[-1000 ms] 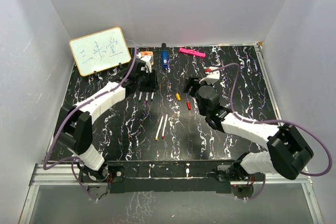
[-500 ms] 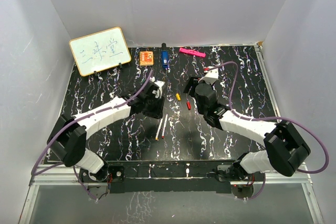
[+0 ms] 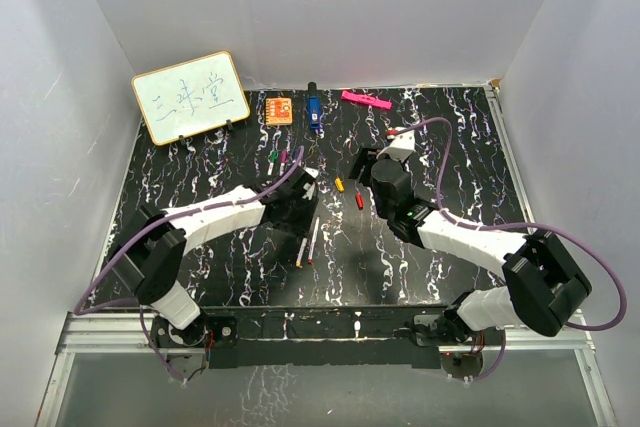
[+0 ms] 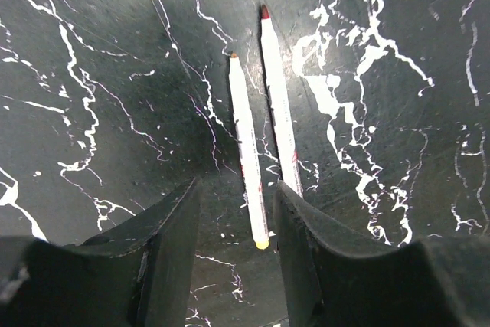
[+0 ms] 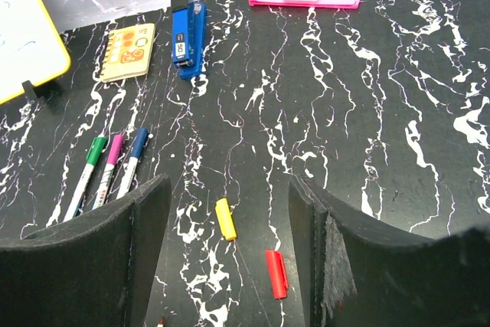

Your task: Insert the pens into the pen caps

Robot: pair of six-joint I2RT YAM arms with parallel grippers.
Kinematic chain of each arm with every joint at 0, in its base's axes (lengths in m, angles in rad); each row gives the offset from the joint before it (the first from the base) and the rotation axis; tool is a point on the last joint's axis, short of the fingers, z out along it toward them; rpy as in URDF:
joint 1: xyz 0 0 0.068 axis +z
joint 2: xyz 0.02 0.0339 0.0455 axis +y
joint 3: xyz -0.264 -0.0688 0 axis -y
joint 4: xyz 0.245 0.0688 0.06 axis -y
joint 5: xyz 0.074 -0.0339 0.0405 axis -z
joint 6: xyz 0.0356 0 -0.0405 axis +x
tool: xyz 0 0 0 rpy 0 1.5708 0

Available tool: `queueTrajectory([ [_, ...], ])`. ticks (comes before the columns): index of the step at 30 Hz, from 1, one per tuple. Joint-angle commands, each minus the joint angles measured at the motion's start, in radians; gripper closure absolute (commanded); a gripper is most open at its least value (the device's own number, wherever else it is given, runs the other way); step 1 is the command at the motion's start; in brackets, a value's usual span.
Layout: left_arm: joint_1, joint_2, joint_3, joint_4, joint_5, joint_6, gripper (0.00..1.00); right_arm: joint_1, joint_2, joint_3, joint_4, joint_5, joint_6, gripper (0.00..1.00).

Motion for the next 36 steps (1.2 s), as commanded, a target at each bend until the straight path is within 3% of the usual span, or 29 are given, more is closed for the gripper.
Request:
queueTrajectory([
  [1,-0.025,0.013,-0.012,-0.033,-0.026,-0.014,0.59,-0.004,0.004,0.039,0.026,-0.003,0.014,0.4],
  [28,-0.054,0.135,-0.038,-0.012,-0.082,-0.015,0.6,-0.005,0.027,0.058,0.033,-0.037,0.019,0.41],
  [36,-0.055,0.192,-0.016,-0.093,-0.171,-0.013,0.67,-0.005,0.036,0.057,0.034,-0.035,0.019,0.41],
])
